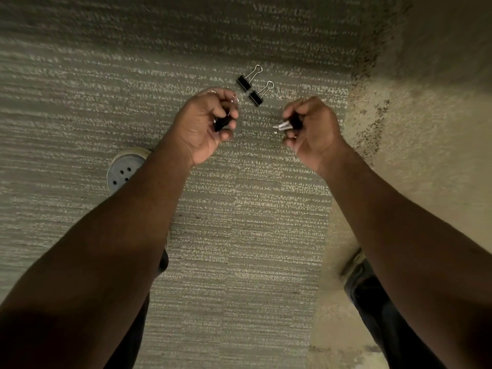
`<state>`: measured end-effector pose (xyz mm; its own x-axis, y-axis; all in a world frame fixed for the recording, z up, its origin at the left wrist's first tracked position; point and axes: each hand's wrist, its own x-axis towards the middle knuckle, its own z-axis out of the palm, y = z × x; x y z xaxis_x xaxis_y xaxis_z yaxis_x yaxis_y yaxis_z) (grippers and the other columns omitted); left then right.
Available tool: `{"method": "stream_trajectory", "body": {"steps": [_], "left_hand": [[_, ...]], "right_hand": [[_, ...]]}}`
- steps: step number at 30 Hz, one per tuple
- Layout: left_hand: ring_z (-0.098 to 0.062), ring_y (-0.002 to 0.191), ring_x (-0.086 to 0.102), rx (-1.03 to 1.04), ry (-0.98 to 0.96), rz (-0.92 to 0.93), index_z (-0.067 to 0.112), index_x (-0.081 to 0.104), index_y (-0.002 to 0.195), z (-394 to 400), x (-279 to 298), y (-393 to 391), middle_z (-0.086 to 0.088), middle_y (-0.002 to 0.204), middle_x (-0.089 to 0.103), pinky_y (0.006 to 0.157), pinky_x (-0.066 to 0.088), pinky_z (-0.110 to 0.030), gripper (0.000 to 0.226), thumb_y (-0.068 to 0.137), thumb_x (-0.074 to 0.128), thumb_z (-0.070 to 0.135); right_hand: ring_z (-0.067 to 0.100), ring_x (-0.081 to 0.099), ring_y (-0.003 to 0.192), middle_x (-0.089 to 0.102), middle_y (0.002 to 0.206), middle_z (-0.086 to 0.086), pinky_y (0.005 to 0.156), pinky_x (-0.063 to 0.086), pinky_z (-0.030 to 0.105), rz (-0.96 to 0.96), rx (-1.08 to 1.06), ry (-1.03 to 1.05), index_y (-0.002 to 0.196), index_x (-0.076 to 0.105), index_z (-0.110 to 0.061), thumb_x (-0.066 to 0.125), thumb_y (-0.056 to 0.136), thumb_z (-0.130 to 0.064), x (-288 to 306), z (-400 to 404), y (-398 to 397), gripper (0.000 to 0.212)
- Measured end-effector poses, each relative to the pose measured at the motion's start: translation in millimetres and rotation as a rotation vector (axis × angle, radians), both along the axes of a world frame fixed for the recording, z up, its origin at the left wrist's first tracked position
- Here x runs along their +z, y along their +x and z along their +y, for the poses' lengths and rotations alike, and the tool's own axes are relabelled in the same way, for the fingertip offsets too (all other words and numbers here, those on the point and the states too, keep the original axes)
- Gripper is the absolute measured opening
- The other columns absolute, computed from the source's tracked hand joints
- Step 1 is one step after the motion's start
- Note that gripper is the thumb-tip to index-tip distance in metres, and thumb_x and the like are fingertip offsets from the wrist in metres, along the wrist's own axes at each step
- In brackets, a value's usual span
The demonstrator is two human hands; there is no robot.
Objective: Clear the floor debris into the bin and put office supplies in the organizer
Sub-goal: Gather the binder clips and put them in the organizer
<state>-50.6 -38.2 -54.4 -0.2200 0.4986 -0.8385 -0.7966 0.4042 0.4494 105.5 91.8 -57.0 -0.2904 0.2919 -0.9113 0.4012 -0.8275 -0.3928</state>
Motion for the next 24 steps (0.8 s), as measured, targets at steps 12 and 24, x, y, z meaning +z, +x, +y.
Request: {"method": "stream_trajectory", "body": {"steps": [12, 24], "left_hand": [[-0.009, 0.066, 0.060, -0.513, -0.454, 0.948, 0.021, 0.061, 0.087, 29.3, -18.8, -3.4, 0.008, 0.080, 0.062, 0.058, 0.047, -0.023, 0.022, 0.081, 0.070, 0.040], [-0.022, 0.077, 0.060, -1.130, -0.473, 1.282, 0.018, 0.070, 0.094, 67.1, -18.8, -15.7, -0.002, 0.081, 0.064, 0.062, 0.040, -0.031, 0.031, 0.075, 0.076, 0.041]], "right_hand": [[0.019, 0.058, 0.070, 0.063, 0.080, 0.005, 0.053, 0.033, 0.022, -0.486, 0.803, 0.717, 0.088, 0.062, -0.013, 0.054, 0.083, -0.066, -25.9, -14.7, -50.5, 0.054], [0.015, 0.061, 0.062, 0.064, 0.071, -0.005, 0.050, 0.034, 0.020, -0.619, 0.806, 0.789, 0.084, 0.066, -0.017, 0.051, 0.072, -0.070, -31.9, -32.5, -59.7, 0.057]]}}
